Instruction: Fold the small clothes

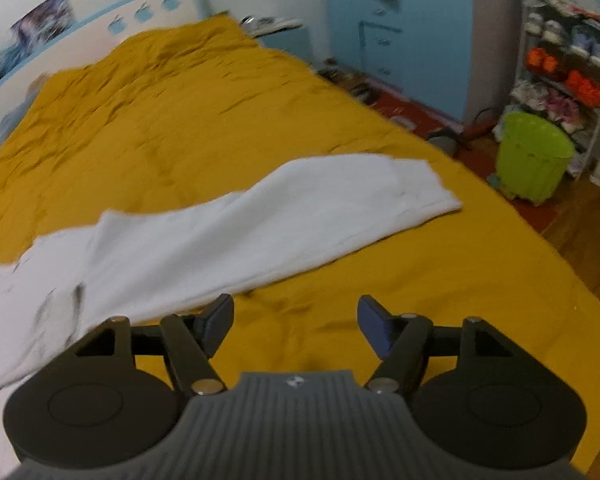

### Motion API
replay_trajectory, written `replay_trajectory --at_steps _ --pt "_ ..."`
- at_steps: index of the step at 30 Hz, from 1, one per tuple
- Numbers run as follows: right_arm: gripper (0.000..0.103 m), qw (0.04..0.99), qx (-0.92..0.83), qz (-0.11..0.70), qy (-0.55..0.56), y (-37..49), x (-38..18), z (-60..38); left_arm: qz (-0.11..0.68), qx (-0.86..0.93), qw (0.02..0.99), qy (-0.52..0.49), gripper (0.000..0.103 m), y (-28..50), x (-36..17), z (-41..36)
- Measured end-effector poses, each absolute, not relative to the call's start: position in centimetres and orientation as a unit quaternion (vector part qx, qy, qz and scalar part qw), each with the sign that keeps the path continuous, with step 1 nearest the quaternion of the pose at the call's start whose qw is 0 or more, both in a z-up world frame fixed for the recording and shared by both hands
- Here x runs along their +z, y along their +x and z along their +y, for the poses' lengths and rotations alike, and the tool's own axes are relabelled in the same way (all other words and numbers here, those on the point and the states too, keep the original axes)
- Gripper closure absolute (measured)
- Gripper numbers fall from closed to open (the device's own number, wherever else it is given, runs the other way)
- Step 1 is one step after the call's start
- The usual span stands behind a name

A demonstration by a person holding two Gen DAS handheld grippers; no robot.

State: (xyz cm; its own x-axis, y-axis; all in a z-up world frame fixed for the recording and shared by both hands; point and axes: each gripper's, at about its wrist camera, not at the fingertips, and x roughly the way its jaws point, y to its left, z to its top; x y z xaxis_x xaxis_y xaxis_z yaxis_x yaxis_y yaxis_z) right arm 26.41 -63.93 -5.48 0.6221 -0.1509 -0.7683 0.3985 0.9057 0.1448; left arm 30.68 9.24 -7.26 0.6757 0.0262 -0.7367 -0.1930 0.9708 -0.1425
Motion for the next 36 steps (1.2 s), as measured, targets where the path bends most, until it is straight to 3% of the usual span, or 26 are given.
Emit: replay_trajectory --at_steps 13,17,18,20,22,23,24,29,36 --pt "0.033 0.829 -0.244 0.366 0.345 31.2 -13.8 -74.2 0.43 0.086 0.894 -0.089 0.062 33.3 -10.9 8.3" --pt "0.032 0.831 -0.24 0.351 0.359 32.4 -14.7 -74.9 0.434 0.086 0.892 -0.094 0.059 33.6 -11.7 8.4" --pt "0.035 0.833 -0.241 0.354 0.349 32.9 -14.8 -74.8 0.436 0.086 0.891 -0.092 0.059 33.6 -11.8 8.5" --pt "0.051 0.837 -0.25 0.355 0.332 33.8 -14.9 -74.7 0.434 0.083 0.892 -0.09 0.059 33.6 -11.9 8.5" --pt "0.077 0.837 -0.262 0.358 0.321 34.6 -14.8 -74.7 0.433 0.082 0.893 -0.092 0.059 33.5 -11.8 8.8" --pt "0.084 0.837 -0.262 0.36 0.319 35.1 -15.1 -75.0 0.433 0.083 0.893 -0.095 0.059 33.4 -11.8 9.0" --pt "0.099 0.837 -0.266 0.363 0.312 35.4 -15.1 -75.1 0.432 0.083 0.893 -0.097 0.059 33.4 -11.8 9.1" --pt "0.103 0.866 -0.263 0.345 0.249 36.5 -11.6 -72.3 0.425 0.076 0.896 -0.104 0.059 33.0 -11.2 9.6" --pt "0.103 0.935 -0.125 0.303 0.134 37.9 -2.6 -60.0 0.403 0.053 0.906 -0.116 0.059 31.7 -9.5 9.9"
